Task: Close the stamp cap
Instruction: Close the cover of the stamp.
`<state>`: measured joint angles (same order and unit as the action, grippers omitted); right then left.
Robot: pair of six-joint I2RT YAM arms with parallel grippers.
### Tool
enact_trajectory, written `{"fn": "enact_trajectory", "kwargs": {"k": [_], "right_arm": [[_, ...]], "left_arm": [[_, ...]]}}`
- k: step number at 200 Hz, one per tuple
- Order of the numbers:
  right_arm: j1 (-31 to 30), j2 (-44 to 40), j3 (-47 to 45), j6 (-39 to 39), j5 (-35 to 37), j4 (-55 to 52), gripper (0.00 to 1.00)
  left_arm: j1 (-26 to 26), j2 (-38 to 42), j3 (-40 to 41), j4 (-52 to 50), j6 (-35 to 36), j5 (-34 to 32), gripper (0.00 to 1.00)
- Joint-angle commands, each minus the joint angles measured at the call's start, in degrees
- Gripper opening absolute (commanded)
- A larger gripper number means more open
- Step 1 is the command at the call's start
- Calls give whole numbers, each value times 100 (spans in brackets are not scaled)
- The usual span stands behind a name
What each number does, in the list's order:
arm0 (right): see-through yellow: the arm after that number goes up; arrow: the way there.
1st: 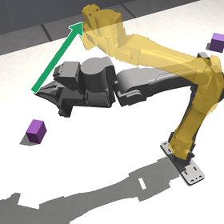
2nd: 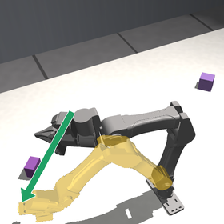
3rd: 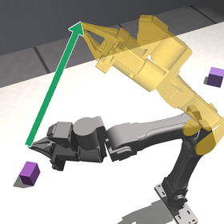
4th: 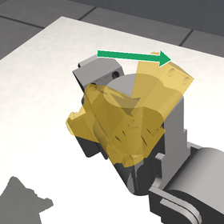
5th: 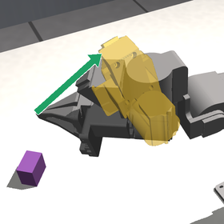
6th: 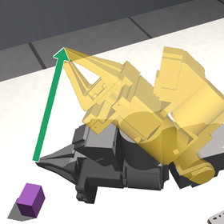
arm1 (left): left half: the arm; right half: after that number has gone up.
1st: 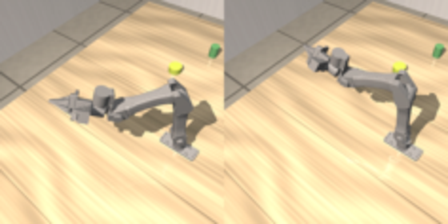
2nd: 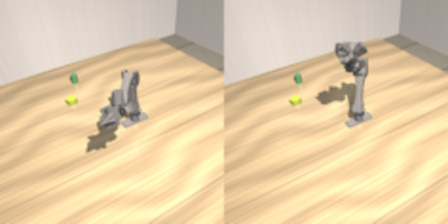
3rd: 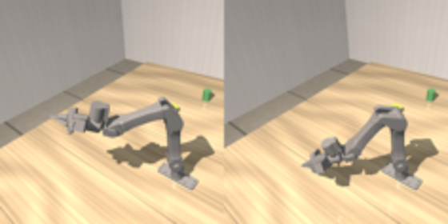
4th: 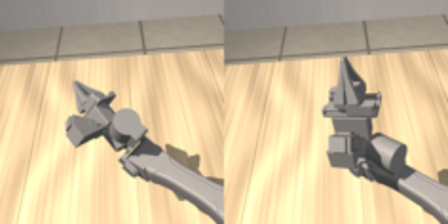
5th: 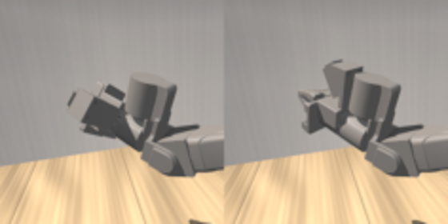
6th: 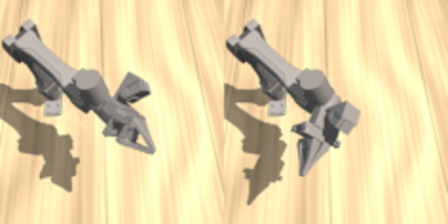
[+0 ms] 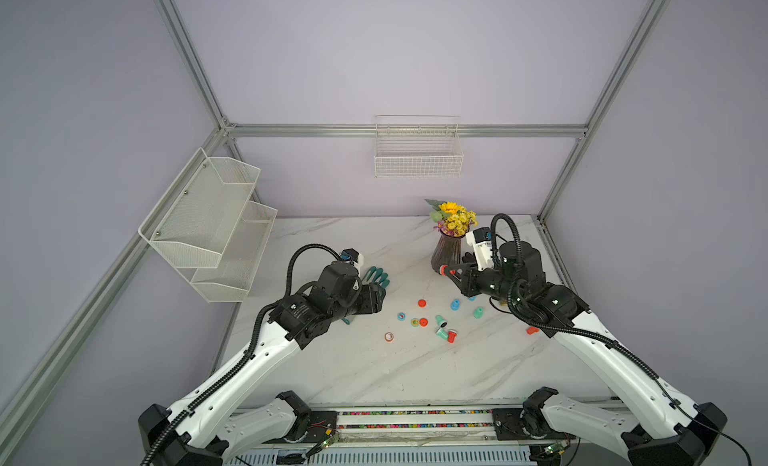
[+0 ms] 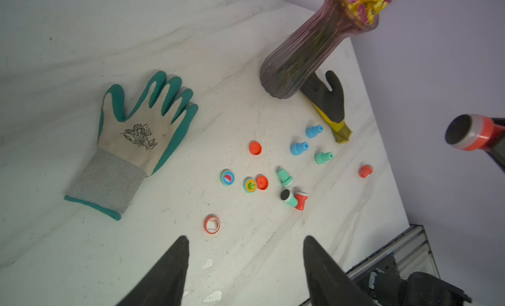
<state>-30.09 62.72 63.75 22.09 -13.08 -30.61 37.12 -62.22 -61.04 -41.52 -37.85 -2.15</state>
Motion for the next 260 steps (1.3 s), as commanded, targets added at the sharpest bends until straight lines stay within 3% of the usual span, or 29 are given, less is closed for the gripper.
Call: {"fn": "enact_trajectory", "kwargs": {"k": [1,36,108,140,170,213,260], "right_arm": [[-125,137,232,216,442,-1148,0],[-368,453,220,270,879,-1647,0],[-432,1047,86,366,768,-1666,0],[-684,1748,350,627,1031,-1819,0],[-1059,2527,684,823,1405,-1845,0],[-1313,3578,1264,737,1629,-1966,0],[-1328,4288,1611,574,1668,-2163,0]], "left_arm": [[-39,-281,-13,-174,207,-309,64],[9,-1084,-55,-242,280,64,58],[489,-2803,-763,-456,713,252,50],[270,-2553,-1007,-856,947,-144,50],[-314,-2067,-901,-998,1235,-237,51],[-1027,-1313,-526,-590,1870,-369,52],[-1206,-1097,-159,-117,2220,-725,53]]}}
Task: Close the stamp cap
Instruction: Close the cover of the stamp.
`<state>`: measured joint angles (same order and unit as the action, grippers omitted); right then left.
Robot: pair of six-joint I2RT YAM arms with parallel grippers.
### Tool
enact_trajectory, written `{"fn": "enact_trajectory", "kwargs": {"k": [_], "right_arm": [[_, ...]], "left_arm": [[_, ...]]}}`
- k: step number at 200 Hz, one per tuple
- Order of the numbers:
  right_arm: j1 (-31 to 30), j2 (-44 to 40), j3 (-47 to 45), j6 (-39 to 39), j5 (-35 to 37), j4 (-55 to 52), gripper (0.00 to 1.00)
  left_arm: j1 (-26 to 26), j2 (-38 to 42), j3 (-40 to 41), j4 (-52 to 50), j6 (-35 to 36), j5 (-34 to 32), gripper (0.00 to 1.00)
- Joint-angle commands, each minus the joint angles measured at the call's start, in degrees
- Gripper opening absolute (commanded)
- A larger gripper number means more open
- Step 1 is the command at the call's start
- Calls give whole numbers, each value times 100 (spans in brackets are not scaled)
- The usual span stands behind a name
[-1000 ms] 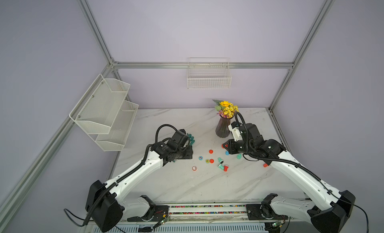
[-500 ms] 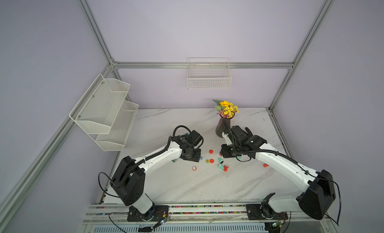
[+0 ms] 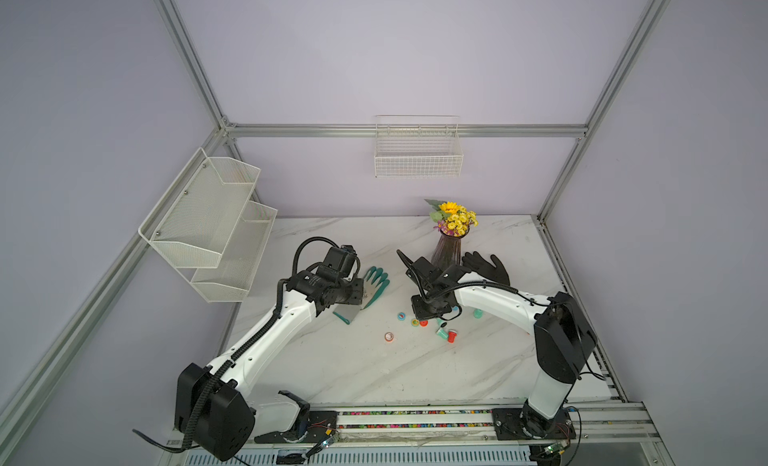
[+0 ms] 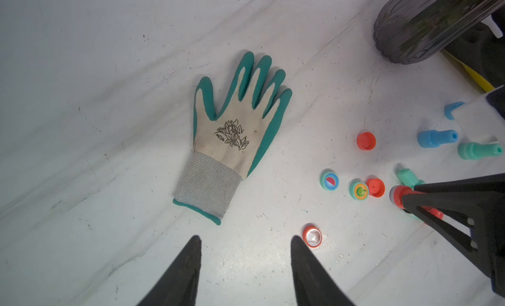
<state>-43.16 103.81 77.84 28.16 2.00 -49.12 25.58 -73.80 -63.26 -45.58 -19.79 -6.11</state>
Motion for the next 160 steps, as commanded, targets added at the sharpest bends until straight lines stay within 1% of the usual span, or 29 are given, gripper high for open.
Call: {"fn": "enact_trajectory", "kwargs": {"k": [1,43,67,102,160], "right_arm": [[-23,190,208,-32,160,-315,0],[-25,401,205,-80,110,-264,0],[-17,448,153,-82,78,-181,0],[-21,524,133,-91,43,-119,0],[-19,553,115,-105,101,-22,0]], "left_arm": [[-57,64,57,280,414,-338,53],[-88,140,59,130,714,-671,54],[-123,116,90,71,722,-881,54],[-159,-15,32,-34,722,-810,54],[-194,15,46,2,722,-659,54]]}}
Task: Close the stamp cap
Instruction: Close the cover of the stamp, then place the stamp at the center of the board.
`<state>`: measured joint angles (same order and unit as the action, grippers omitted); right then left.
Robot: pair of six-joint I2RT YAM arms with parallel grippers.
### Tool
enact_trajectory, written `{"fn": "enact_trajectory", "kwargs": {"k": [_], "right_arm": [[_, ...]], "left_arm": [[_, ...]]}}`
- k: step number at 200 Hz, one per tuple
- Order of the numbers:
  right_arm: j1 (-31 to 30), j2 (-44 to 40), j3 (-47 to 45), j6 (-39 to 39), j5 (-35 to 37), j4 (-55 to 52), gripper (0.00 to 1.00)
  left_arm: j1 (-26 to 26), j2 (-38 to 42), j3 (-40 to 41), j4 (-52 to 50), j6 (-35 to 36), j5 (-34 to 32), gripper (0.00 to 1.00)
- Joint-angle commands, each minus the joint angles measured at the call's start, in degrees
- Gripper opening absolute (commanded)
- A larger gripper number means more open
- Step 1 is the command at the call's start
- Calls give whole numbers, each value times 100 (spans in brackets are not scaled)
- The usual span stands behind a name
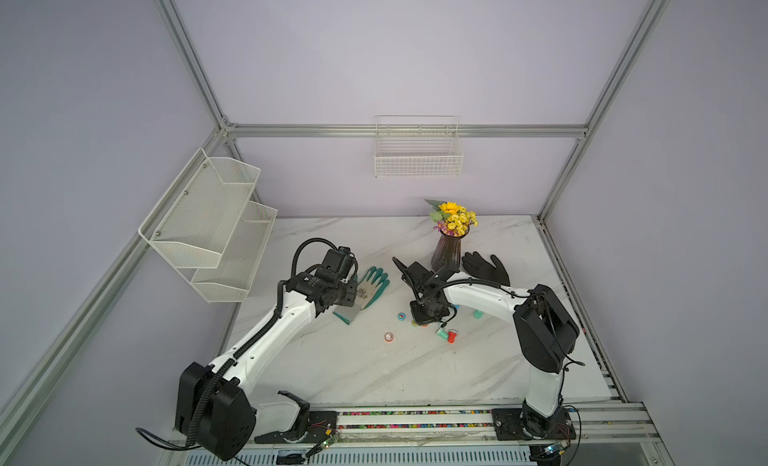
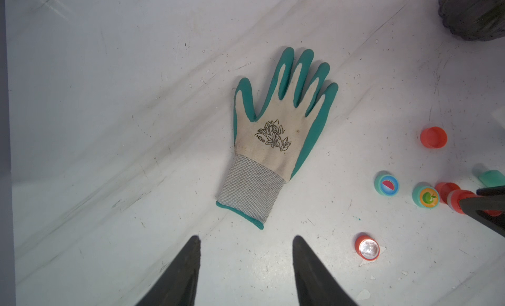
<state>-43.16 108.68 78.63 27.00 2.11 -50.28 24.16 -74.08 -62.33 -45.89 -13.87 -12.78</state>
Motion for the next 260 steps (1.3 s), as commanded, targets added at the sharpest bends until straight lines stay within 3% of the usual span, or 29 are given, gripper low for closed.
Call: {"fn": "enact_trajectory", "kwargs": {"k": [1,129,201,260], "right_arm": [[-23,65,42,9,98,91,0],[-24,232,68,-28,281,128,0],[-24,358,-71,-71,-72,295,0],[-26,654,-683,-107,-36,69,0]], "left_arm": [[-52,43,-46,34,130,10,54],[-96,-1,-48,-4,130,172,54],[-114,-1,-49,-8,130,179,54],[-122,-2,-34,-19,130,186,54]]}}
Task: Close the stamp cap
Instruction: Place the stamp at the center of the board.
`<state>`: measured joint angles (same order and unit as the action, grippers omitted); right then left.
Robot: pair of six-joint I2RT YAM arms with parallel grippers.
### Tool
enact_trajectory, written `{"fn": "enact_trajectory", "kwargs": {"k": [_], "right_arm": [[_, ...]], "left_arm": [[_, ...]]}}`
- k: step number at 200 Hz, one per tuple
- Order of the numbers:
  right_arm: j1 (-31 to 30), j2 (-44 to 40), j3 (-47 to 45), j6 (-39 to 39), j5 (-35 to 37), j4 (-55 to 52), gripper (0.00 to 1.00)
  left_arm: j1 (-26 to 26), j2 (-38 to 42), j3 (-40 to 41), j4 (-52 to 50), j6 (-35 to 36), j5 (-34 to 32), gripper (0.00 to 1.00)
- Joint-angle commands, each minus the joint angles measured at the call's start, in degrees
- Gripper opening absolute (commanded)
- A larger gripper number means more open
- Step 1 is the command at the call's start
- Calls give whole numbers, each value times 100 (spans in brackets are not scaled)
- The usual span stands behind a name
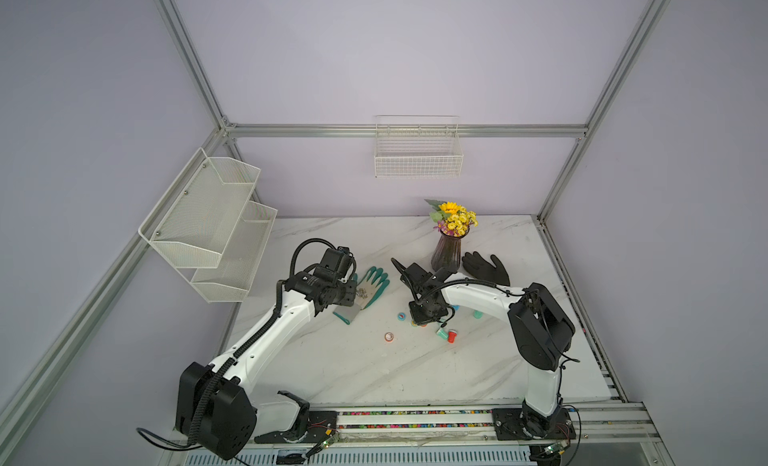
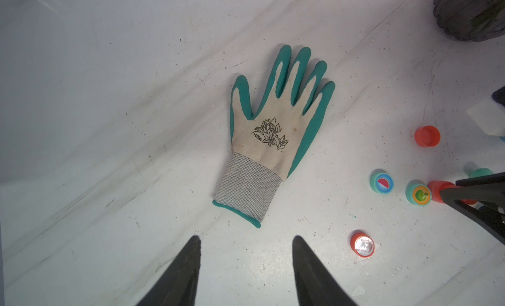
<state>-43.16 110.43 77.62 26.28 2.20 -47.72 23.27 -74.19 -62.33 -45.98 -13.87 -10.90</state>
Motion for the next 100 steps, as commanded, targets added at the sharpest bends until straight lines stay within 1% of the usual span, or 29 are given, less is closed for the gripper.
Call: {"fn": "enact_trajectory", "kwargs": {"k": [1,29,35,49,100], "right_arm": [[-26,479,-595,-35,-44,-195,0],[-21,639,-832,-130,-167,-347,0],[-24,691,-873,-142,-240,-338,0],[-34,846,-956,-178,-485,-273,0],[-201,1506,-797,-316,-759,-464,0]], "left_arm": [[-33,5,-39,-14,130,-5,54],[-41,1,-47,-21,130,17,54],[-42,0,-47,-25,262,26,54],[-39,10,-37,-20,271,35,54],[-42,45,-18,-29,255,62,52]]}}
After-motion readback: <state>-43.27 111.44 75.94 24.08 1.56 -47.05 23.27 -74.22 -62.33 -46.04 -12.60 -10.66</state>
